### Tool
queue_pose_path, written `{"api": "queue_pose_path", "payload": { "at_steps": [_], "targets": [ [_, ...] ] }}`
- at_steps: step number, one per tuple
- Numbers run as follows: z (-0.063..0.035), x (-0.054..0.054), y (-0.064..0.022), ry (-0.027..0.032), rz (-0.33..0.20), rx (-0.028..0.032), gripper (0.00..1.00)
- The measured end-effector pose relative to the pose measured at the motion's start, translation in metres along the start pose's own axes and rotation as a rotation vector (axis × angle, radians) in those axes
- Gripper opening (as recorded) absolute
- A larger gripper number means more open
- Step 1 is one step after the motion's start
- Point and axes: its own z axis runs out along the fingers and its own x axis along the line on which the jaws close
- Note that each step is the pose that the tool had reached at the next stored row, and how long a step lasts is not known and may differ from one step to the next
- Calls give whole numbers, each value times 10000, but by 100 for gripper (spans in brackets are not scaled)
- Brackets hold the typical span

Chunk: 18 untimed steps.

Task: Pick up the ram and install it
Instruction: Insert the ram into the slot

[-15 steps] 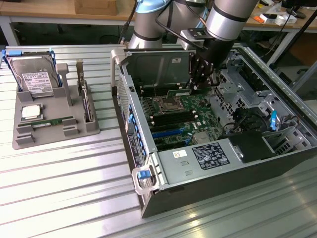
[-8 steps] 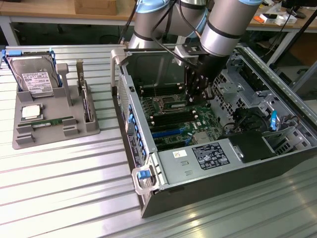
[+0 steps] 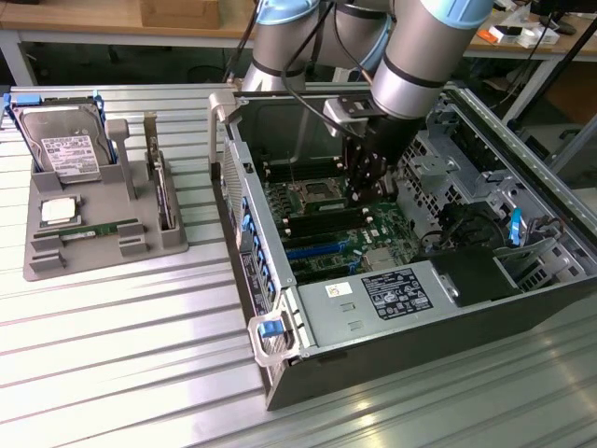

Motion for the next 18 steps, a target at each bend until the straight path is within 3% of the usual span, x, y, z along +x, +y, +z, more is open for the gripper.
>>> {"api": "queue_pose_path", "payload": {
  "at_steps": [5,11,18],
  "targets": [
    [128,7,55,11,-62,-1,14],
    [274,16,57,31,-115,-3,14],
    [323,14,69,32,-120,-4,14]
  ]
}}
